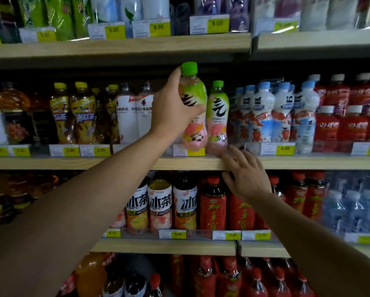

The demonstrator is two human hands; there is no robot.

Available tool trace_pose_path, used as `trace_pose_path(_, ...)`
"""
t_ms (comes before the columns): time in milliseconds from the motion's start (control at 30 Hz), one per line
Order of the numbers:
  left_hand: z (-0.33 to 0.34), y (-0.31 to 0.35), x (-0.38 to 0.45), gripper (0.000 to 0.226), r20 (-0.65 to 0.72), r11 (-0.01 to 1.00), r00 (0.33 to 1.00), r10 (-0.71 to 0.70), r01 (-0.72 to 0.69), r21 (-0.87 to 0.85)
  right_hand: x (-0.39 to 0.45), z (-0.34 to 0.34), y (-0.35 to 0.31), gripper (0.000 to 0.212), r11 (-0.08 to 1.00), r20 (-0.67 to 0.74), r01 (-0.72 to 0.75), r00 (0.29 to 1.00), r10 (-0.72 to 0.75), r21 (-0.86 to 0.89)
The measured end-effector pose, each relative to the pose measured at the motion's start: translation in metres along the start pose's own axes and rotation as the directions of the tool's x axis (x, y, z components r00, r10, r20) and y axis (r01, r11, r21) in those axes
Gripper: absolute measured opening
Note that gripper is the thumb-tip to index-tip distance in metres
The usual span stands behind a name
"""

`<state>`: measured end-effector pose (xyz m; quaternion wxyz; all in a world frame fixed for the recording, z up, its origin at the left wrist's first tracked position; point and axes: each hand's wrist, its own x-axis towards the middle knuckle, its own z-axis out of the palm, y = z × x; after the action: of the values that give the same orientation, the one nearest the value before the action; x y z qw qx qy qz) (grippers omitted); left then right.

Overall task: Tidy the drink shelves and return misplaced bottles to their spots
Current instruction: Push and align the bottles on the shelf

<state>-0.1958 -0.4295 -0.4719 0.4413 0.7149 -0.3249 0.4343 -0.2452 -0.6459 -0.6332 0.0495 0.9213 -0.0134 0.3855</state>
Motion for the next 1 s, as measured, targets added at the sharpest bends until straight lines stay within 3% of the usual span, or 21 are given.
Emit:
trace_pose_path(200, 0.024, 0.029, 0.012, 0.105, -0.037, 0.999, 0.999, -0.034, 0.034, -0.01, -0.008, 0.0, 0.035, 0.056, 0.999, -0.004, -0.048, 0.999, 0.048, 0.02)
trace_pose_path(300, 0.033, 0.046, 0.01, 0.108, -0.017, 1.0, 1.0, 0.003, -0.003, -0.014, -0.012, 0.002, 0.051, 0.065, 1.0, 0.038, 0.007, 0.999, -0.006, -0.012)
trace_pose_path(1000, 0.075, 0.062, 0.009, 0.104, 0.016, 0.986, 0.999, 0.047, -0.049, 0.159, -0.014, -0.006, 0.051, 0.066, 0.997, 0.05, 0.016, 0.999, -0.02, 0.076)
